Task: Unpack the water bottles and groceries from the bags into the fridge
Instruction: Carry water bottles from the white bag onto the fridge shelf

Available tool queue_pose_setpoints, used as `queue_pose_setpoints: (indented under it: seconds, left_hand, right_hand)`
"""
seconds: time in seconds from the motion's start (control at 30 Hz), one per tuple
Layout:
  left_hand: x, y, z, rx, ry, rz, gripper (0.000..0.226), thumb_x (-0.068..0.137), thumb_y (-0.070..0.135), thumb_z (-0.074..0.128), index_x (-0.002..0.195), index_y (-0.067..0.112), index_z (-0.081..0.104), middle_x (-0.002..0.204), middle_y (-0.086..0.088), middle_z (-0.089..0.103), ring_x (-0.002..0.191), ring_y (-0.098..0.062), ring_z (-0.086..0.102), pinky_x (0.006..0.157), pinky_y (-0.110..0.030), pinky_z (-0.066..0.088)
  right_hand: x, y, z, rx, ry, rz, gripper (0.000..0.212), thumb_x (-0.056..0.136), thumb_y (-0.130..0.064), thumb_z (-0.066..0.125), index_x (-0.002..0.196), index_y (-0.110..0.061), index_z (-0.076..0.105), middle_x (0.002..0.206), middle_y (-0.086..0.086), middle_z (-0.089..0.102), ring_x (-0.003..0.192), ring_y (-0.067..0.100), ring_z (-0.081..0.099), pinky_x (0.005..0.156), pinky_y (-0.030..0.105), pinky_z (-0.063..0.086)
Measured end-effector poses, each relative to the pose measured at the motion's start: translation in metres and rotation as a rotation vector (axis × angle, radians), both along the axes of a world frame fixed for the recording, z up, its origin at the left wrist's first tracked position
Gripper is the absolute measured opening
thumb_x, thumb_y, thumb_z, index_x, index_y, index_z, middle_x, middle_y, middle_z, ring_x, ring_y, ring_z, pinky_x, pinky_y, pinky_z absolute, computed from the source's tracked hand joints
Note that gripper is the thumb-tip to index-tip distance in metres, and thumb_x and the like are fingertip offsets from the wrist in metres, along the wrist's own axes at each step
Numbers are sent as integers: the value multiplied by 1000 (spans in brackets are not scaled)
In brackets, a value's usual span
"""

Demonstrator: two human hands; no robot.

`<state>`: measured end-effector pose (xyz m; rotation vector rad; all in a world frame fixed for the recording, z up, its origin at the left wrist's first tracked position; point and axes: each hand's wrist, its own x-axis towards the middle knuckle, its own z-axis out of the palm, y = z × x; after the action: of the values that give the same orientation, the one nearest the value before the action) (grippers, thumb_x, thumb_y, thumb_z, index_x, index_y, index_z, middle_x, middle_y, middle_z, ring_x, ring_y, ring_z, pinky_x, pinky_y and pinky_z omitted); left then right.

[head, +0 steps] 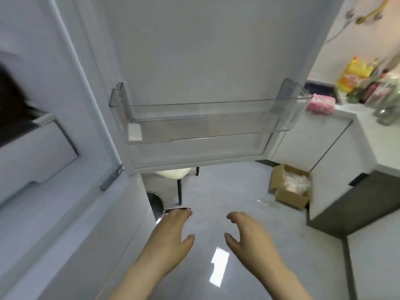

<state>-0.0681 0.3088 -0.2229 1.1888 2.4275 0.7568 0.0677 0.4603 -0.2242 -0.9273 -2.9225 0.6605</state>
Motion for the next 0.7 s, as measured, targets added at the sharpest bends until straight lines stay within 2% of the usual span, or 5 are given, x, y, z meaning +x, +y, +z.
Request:
queue_pose_setpoints:
  seconds: [0.07, 0.27, 0.43, 0.7]
  left_hand:
    - [18, 21, -5, -36, -11, -82, 49, 91, 32, 53, 137, 28, 38, 138, 15, 40, 125, -4, 40, 98, -12, 28]
    - [61, 87, -8, -75, 15, -340, 49, 90, 32, 52, 137, 28, 38, 136, 12, 41, 122, -5, 43, 90, -10, 27]
    - [86, 144, -14, -113, -8, -566, 49, 91, 30, 52, 138, 27, 38, 135, 9, 43, 124, -8, 43, 98, -16, 32]
    - [124, 224, -14, -134, -19, -935, 50, 93, 32, 50, 140, 25, 35, 139, 9, 41, 127, -10, 41, 103, -21, 32]
  right_hand:
    - [29, 10, -5, -31, 0, -85, 41, 94, -36, 50, 134, -27, 42, 130, -10, 51, 118, 11, 51, 93, 24, 42]
    - [101, 30, -17, -86, 19, -368, 41, 93, -36, 53, 131, -27, 44, 130, -11, 51, 118, 9, 51, 95, 24, 42]
    - [147, 43, -21, -106, 4, -601, 41, 93, -35, 52, 133, -26, 44, 131, -10, 52, 119, 9, 51, 95, 24, 42]
    - [187, 46, -17, -130, 3, -985, 42, 93, -34, 53, 134, -28, 46, 130, -12, 53, 118, 2, 50, 94, 17, 40]
